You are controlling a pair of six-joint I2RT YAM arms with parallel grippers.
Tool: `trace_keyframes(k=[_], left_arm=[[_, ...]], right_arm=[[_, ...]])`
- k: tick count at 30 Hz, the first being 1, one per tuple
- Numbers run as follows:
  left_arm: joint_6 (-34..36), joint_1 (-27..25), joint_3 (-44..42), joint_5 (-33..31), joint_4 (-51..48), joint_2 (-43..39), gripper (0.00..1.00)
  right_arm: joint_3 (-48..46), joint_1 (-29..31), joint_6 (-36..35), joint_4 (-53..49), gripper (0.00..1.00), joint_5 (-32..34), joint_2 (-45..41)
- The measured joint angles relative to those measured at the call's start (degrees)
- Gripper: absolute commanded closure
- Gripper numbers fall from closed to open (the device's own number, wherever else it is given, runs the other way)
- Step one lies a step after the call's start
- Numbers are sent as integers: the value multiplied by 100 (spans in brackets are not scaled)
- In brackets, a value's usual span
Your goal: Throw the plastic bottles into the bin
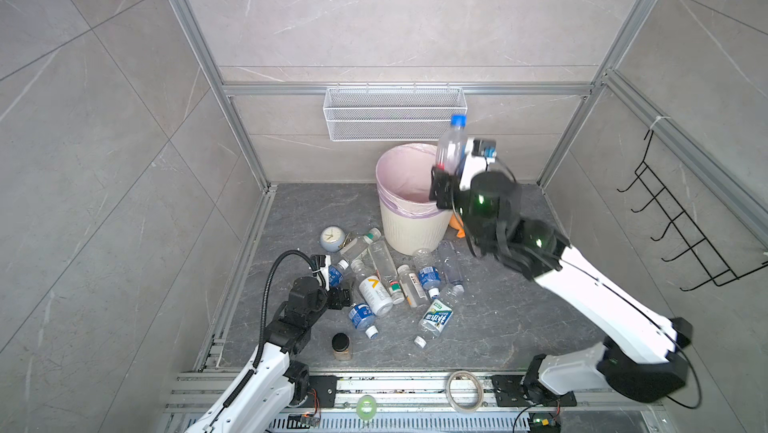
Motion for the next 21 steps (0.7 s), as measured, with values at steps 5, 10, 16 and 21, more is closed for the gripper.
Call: trace_keyframes(k=[5,10,16,21], left_arm=[[0,2,0,-22,-2,-188,7],[0,2,0,-26,0,-337,5],[-4,0,0,-57,-2,-332,0],[-7,2,0,-122,-35,-442,0]], right_arm=[[1825,-433,-2,-800,1,-389,1351],[920,-407,-2,-949,1,-599,916],[-50,-404,-4,-857,1,-682,-103],[-1029,-404,-4,-654,1,-713,-1095]])
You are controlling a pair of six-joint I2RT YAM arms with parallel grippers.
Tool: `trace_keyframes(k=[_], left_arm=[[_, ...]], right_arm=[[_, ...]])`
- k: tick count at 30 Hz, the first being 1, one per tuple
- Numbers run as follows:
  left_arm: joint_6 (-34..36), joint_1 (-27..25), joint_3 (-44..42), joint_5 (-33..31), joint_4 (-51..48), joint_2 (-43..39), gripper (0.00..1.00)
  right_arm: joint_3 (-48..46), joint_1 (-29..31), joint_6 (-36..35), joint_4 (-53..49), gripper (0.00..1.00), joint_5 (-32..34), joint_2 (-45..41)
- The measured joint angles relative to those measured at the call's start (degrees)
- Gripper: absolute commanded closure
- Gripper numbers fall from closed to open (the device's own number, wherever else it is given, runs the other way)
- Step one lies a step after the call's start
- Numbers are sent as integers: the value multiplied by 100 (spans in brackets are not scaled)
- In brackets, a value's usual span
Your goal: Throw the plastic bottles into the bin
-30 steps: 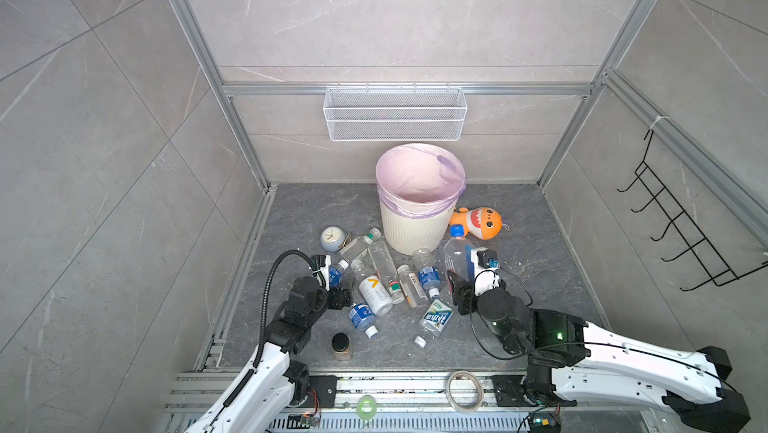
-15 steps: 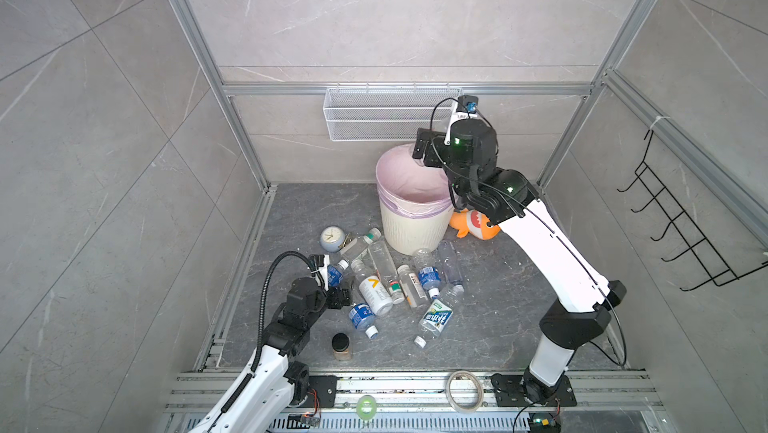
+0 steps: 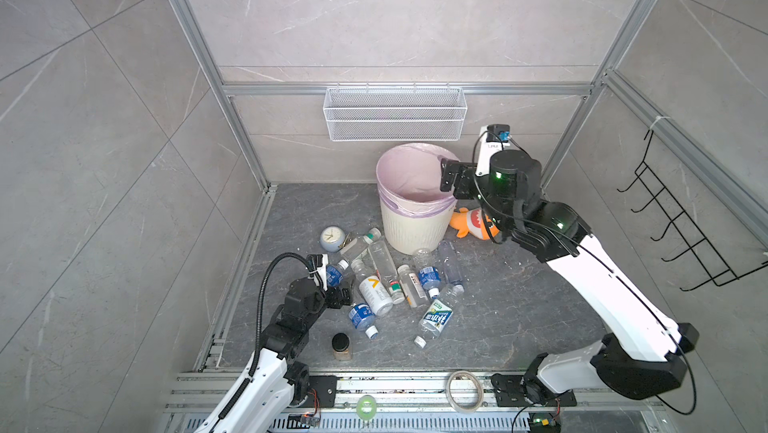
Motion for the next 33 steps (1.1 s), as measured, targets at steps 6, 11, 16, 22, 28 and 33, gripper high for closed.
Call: trace_keyframes(k=[6,11,16,22,28,33], left_arm=[[-20,-2,-190,-122,26,-553,0],[-170,-2,-184,-577,-170,-483,0],[-380,-2,162,-914,-564,127,3],[-651,-2,1010,-1563,-1360,730,7],[-750,-2,1578,-1998,-1716,1460,9],[-638,-2,1635,-1961,-1829,1882,8]], right_arm=[[-1410,0,7,138,1,-103,-824],[-2409,-2,98,76,1,-236,-1180],[-3276,0,304,-116,1,-352,-1585],[-4146,-2,678,-332,1,-457,-1954],[-4465,0,896,-487,1,-529,-2094],[-4465,-2,981,-485,1,-555,-2094]])
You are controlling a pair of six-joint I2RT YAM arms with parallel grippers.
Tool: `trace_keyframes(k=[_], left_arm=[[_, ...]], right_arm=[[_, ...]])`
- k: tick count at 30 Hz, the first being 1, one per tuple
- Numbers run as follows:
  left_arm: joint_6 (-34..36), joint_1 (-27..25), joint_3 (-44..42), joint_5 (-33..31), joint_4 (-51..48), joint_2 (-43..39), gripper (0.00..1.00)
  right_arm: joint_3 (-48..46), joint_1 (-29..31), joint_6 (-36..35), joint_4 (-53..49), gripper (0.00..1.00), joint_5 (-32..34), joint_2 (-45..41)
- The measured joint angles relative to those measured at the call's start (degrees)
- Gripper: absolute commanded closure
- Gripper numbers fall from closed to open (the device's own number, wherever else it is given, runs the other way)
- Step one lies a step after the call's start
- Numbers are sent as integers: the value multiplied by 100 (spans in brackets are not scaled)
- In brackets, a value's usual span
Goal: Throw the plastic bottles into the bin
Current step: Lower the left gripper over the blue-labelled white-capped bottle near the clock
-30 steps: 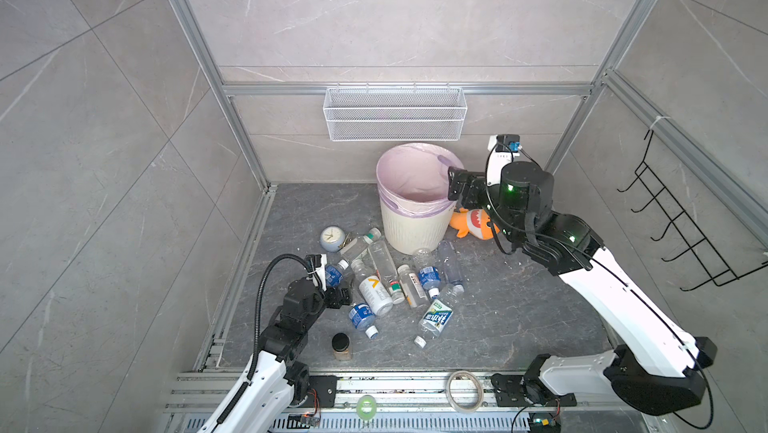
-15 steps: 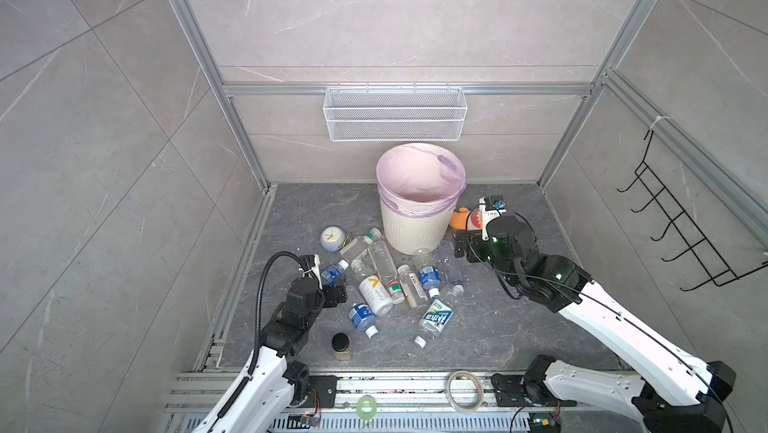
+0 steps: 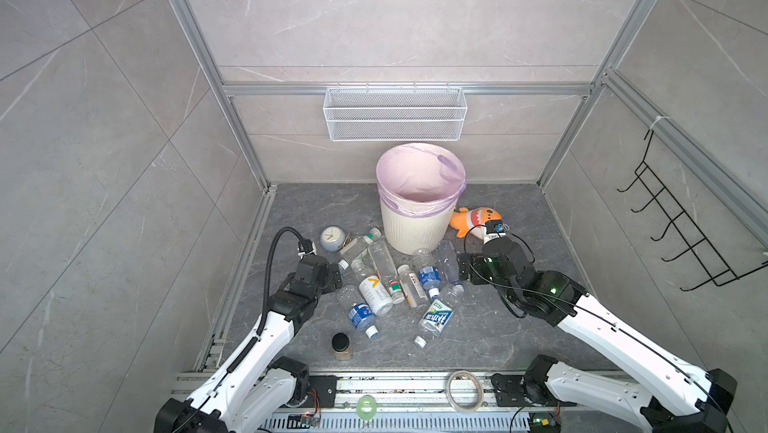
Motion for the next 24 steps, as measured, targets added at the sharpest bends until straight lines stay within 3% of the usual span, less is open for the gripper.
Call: trace_keyframes(k=[3,5,12,24], left_arm=[[61,2,105,-4,-109,175,7],[107,20,190,-4,-151,284,0],[197,299,590,197,-184,1078,0],[297,339,1161,463,-474,2144,1]], right_arm=[[0,2,22,0,1,-26,0],[0,2,37,0,1,-35,2],[0,0,87,0,1,-37,76],[197,0,81,-2,1,-57,455]])
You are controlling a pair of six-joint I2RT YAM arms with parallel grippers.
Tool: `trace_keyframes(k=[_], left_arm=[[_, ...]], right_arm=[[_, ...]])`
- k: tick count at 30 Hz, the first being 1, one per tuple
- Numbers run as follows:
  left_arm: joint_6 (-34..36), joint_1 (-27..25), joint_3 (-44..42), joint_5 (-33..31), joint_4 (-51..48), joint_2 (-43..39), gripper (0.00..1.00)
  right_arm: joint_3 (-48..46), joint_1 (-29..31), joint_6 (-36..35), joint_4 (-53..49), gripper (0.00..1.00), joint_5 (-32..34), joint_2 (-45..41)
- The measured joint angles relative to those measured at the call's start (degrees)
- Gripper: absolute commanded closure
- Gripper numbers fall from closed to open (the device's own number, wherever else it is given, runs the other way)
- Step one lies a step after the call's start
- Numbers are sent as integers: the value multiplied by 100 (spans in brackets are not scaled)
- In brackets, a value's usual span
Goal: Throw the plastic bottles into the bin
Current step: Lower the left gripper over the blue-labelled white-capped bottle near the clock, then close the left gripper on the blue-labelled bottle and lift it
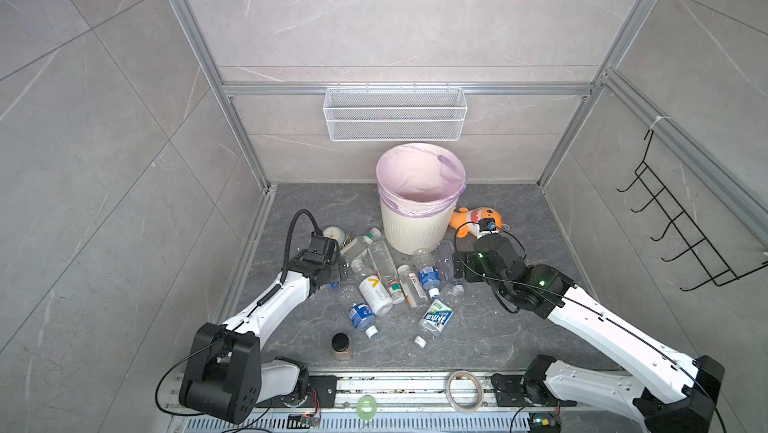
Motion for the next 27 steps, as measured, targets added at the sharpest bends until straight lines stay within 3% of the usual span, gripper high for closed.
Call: trace_keyframes(k=[10,17,27], left_arm=[[-2,151,306,-2,-240,555,6],[-63,249,455,0,-356,822,20],[-271,343,455,114,-417,837,19]], right_arm=[[131,2,-2,0,1,2,122],[160,2,-4,0,1,2,122],[160,0,-2,0,1,2,120]])
